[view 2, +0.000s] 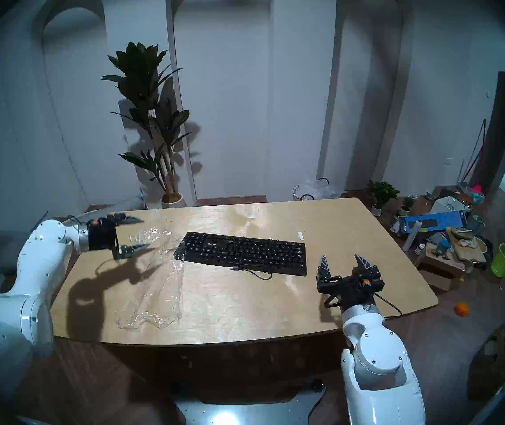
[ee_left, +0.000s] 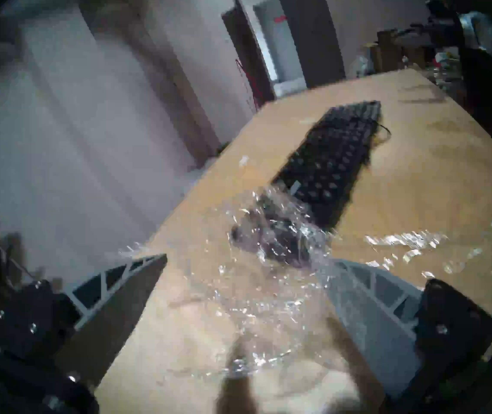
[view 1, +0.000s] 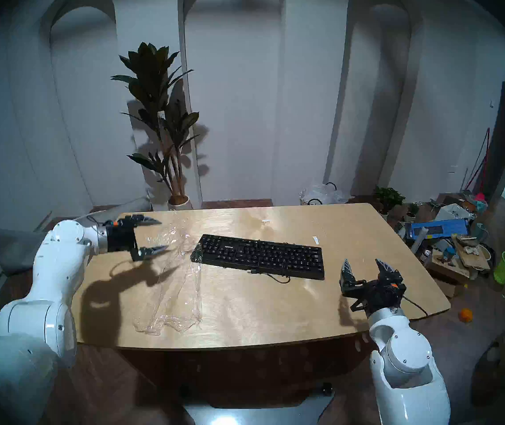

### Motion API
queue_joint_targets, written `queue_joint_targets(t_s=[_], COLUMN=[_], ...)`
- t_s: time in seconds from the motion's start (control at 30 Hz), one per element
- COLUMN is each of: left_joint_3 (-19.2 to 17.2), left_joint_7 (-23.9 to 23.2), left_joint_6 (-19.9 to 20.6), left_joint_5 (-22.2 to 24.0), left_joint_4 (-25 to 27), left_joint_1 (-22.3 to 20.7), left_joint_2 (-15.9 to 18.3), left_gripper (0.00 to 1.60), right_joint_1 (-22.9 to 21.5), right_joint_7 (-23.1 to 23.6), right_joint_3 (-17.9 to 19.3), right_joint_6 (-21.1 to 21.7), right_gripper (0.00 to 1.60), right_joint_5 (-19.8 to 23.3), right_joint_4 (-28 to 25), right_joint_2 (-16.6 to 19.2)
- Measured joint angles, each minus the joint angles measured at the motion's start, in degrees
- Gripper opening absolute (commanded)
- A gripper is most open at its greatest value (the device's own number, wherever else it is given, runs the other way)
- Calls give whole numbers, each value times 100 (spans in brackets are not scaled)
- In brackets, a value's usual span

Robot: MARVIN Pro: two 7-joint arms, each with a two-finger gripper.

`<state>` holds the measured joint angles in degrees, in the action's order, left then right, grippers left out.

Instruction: Unwrap the new keyboard and set the wrapping aside

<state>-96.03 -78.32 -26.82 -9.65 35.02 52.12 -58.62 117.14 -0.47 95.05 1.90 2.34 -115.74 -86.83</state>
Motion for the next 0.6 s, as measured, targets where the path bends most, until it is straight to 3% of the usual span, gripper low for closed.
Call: queue_joint_targets(t_s=[0.23, 0.6], left_joint_3=[183, 210], left_joint_7=[-203, -218], left_joint_6=[183, 207], left_joint_5=[-174, -184], left_joint_4=[14, 435], left_joint_1=[323, 187], left_joint_2=[220, 367], left_gripper=[160, 160], right_joint_1=[-138, -512], right_joint_7=[176, 503], right_joint_3=[-587, -1673], right_joint_6=[-3, 10], right_gripper=[160, 160], right_joint_5=[5, -30], right_joint_4=[-56, 25], right_joint_2=[-77, 118])
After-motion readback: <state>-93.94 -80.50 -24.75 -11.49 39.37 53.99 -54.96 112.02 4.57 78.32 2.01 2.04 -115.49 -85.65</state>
